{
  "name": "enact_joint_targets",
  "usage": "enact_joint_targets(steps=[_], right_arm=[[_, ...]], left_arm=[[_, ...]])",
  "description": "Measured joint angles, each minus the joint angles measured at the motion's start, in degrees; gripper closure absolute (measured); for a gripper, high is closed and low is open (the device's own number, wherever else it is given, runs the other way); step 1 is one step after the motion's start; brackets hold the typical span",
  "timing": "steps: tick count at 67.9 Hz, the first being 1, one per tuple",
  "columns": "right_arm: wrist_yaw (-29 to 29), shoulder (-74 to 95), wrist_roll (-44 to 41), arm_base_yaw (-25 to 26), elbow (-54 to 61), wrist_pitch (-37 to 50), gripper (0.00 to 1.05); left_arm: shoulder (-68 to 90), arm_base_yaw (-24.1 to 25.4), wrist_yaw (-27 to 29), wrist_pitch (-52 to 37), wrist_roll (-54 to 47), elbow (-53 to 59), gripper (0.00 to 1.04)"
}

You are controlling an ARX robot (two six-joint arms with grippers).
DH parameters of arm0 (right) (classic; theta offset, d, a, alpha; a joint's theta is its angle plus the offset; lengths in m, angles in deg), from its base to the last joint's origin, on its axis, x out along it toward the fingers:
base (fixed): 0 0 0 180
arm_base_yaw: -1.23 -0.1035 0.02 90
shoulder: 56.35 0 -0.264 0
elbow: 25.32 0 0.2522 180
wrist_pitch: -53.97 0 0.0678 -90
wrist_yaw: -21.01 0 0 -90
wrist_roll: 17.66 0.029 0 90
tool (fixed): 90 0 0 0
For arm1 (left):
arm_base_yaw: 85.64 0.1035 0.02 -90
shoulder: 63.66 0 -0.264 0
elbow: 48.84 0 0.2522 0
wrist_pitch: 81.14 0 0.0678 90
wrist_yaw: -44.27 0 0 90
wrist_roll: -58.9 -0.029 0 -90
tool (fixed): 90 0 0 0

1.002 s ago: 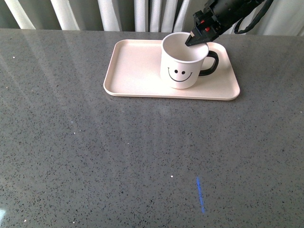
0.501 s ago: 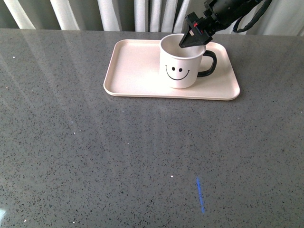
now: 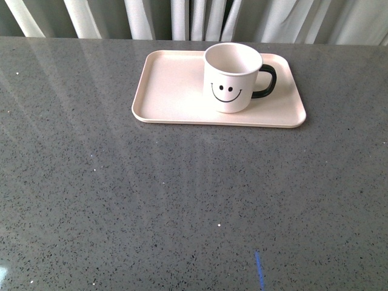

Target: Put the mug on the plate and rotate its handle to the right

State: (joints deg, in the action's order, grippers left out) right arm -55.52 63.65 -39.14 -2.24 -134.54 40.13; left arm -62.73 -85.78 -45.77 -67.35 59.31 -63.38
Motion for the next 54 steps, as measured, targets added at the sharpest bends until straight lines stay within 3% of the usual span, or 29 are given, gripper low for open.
enact_joint_targets(steps=[4, 7, 11, 16, 33, 54], right_arm=[[-10.8, -3.4, 8.4, -0.2, 11.3, 18.2, 0.3], [-15.0, -5.7, 12.5, -0.2, 18.7, 28.9, 0.37], [-16.5, -9.6, 16.0, 0.0, 28.5, 40.3, 0.47], [-16.5, -14.5, 18.4, 0.2, 37.7, 48.6, 0.6], [-15.3, -26.8, 20.6, 1.4, 59.7, 57.4, 1.04], [-13.5, -39.4, 20.9, 3.5, 75.4, 60.0, 1.03]], left_arm=[[0.0, 0.0, 0.0, 0.0, 0.0, 0.0, 0.09], [0.0, 0.0, 0.0, 0.0, 0.0, 0.0, 0.09], [0.0, 0.0, 0.0, 0.0, 0.0, 0.0, 0.09], [0.0, 0.0, 0.0, 0.0, 0.0, 0.0, 0.09], [0.0, 0.0, 0.0, 0.0, 0.0, 0.0, 0.09], [0.0, 0.0, 0.0, 0.0, 0.0, 0.0, 0.09]])
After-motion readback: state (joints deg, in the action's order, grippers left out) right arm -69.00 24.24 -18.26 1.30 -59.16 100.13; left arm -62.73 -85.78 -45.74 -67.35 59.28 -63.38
